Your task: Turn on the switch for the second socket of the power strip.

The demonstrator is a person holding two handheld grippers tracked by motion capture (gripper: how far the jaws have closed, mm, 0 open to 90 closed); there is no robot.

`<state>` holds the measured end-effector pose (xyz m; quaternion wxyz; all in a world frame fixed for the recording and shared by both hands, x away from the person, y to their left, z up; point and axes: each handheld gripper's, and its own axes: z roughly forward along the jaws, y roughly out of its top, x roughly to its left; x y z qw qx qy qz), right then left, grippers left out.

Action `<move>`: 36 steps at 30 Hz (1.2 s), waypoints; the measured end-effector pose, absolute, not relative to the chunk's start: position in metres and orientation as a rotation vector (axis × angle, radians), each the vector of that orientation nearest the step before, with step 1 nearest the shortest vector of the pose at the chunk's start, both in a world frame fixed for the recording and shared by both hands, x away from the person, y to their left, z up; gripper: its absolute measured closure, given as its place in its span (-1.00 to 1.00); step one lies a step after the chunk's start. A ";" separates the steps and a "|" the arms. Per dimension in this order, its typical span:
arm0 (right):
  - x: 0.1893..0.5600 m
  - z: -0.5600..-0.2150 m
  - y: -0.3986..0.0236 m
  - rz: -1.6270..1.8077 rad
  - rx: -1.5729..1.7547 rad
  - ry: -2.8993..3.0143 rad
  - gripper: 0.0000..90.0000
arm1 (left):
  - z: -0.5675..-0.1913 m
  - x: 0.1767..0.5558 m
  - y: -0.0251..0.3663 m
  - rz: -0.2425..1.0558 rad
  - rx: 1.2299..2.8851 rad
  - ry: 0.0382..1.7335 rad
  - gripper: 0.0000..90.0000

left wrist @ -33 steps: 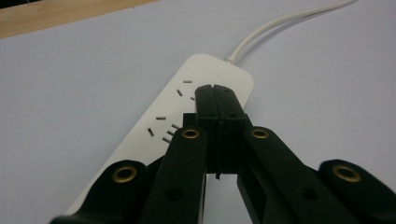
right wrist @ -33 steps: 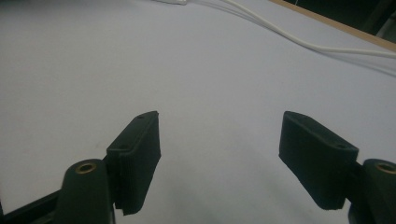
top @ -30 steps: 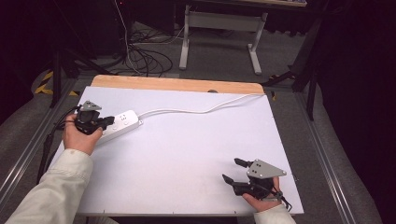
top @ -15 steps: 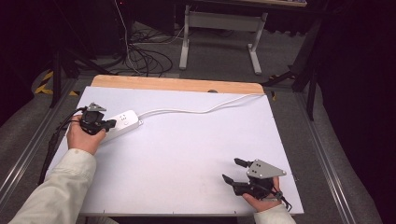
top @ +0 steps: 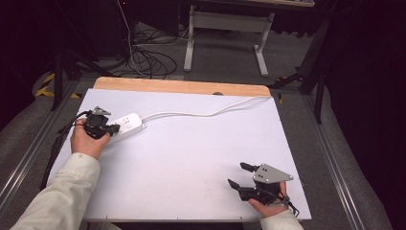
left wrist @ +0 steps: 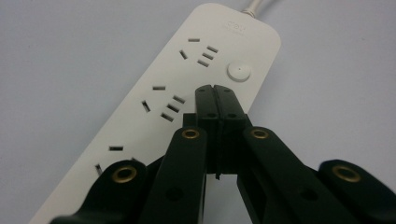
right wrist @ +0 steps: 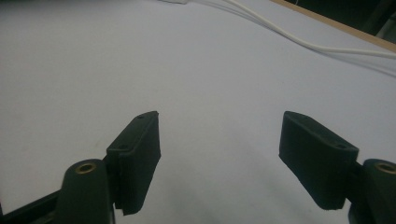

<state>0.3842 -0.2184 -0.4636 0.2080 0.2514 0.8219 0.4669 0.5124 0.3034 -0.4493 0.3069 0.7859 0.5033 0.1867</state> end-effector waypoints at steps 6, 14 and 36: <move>0.384 -0.464 -0.218 1.299 0.699 2.288 -0.34 | -0.451 0.513 0.302 0.513 2.085 1.327 0.99; 0.384 -0.464 -0.218 1.299 0.700 2.286 -0.34 | -0.452 0.513 0.301 0.540 2.091 1.322 0.99; 0.383 -0.464 -0.218 1.298 0.710 2.288 -0.34 | -0.455 0.510 0.297 0.588 2.101 1.310 0.99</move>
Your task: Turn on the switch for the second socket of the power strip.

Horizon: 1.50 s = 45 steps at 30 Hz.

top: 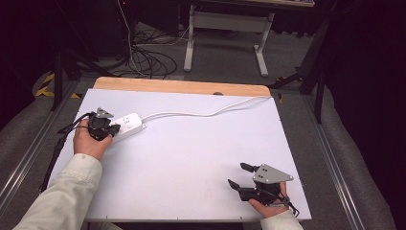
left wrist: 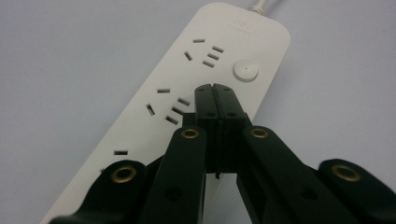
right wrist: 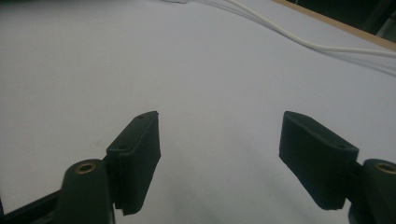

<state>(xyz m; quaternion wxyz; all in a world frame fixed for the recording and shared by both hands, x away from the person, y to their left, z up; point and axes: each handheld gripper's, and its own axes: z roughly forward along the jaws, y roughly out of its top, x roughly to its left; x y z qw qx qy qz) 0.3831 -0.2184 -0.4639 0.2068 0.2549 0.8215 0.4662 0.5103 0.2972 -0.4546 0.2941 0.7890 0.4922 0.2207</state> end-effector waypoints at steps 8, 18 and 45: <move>0.382 -0.464 -0.219 1.297 0.706 2.287 -0.34 | -0.455 0.510 0.295 0.600 2.108 1.315 0.99; 0.382 -0.464 -0.219 1.299 0.708 2.286 -0.34 | -0.455 0.511 0.295 0.581 2.107 1.330 0.99; 0.381 -0.464 -0.219 1.296 0.709 2.289 -0.34 | -0.455 0.512 0.294 0.578 2.115 1.342 1.00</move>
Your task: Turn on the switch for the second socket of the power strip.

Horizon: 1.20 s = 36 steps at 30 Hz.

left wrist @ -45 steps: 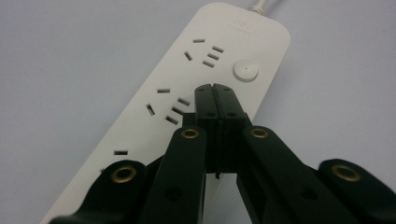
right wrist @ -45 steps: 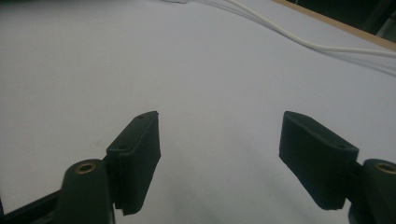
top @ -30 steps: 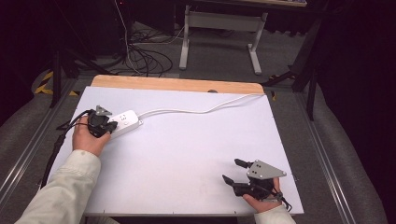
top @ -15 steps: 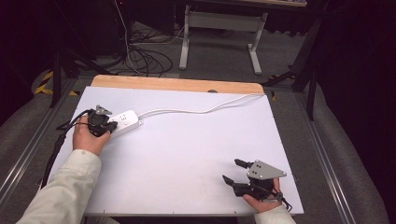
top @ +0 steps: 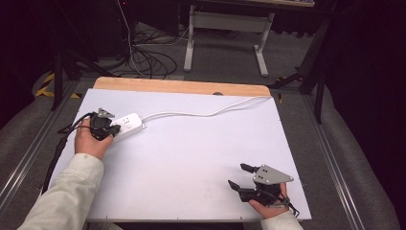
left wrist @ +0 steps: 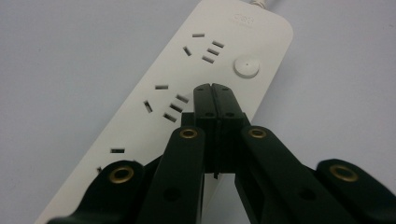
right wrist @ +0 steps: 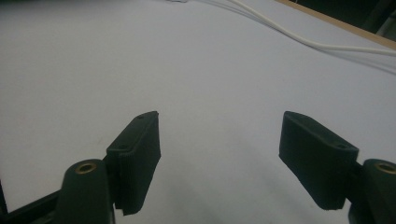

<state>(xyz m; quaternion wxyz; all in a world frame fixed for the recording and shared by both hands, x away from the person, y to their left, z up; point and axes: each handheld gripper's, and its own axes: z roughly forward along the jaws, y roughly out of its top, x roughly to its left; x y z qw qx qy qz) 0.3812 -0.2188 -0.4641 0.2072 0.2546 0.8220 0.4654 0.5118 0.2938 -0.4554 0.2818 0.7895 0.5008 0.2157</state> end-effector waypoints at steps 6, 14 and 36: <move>0.381 -0.464 -0.219 1.294 0.714 2.292 -0.34 | -0.456 0.513 0.295 0.569 2.112 1.346 1.00; 0.382 -0.464 -0.219 1.297 0.720 2.288 -0.34 | -0.456 0.513 0.296 0.589 2.099 1.318 0.99; 0.383 -0.465 -0.219 1.294 0.722 2.287 -0.34 | -0.410 0.487 0.297 0.613 1.934 1.245 0.70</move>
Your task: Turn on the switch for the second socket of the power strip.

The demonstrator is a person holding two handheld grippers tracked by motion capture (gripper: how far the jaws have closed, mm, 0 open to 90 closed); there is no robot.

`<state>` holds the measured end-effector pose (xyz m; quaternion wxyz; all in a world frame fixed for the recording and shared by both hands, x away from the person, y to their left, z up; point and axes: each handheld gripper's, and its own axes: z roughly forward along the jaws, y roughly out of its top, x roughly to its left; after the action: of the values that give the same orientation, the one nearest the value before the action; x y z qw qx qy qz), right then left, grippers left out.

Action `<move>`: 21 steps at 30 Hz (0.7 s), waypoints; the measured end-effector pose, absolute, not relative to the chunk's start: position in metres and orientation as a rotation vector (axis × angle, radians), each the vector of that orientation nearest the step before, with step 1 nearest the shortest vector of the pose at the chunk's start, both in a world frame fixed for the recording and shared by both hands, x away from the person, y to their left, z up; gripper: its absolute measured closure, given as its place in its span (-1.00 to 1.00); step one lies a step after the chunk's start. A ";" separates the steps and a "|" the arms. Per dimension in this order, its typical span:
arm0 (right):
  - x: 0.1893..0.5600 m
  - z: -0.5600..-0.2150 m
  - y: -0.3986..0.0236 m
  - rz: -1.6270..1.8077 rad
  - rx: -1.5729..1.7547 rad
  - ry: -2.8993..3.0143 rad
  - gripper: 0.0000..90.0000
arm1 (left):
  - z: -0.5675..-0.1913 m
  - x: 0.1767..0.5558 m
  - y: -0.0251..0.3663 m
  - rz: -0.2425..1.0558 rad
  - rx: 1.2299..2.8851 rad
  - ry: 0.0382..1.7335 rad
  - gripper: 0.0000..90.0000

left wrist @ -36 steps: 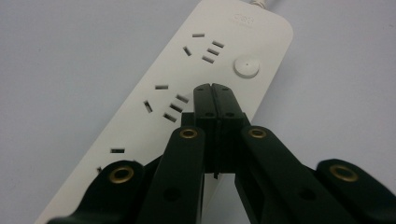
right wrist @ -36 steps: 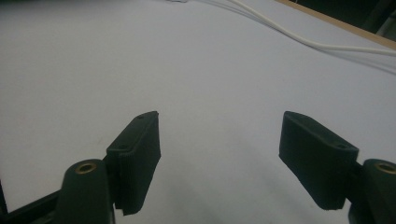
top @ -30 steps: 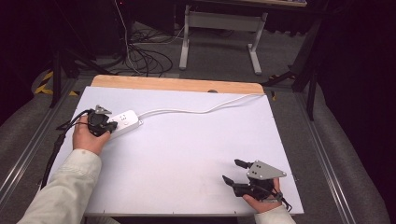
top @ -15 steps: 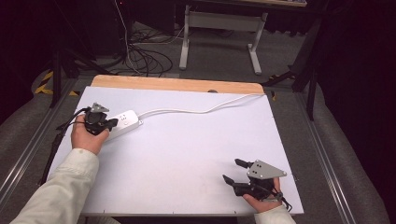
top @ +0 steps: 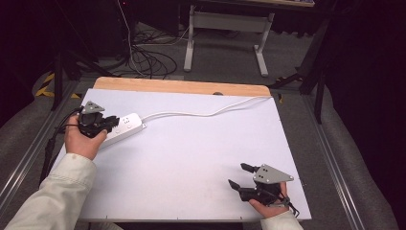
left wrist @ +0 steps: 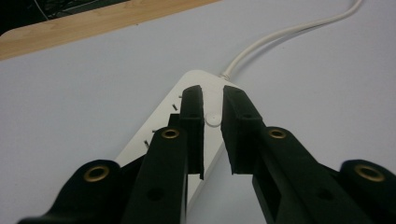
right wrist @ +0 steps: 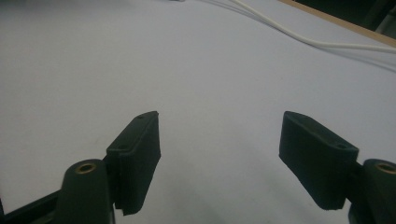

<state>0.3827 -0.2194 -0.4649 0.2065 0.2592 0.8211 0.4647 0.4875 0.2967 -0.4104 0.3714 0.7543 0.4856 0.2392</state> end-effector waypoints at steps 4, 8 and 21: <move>0.382 -0.465 -0.220 1.291 0.727 2.286 -0.34 | -0.402 0.478 0.292 0.655 1.903 1.214 0.29; 0.382 -0.465 -0.220 1.293 0.727 2.285 -0.34 | -0.394 0.467 0.289 0.662 1.892 1.153 0.06; 0.381 -0.464 -0.219 1.294 0.727 2.286 -0.34 | -0.375 0.422 0.280 0.580 1.860 0.976 -0.43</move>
<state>0.3811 -0.2193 -0.4644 0.2066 0.2610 0.8207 0.4644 0.4224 0.2798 -0.3749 0.4630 0.7565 0.3972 0.2359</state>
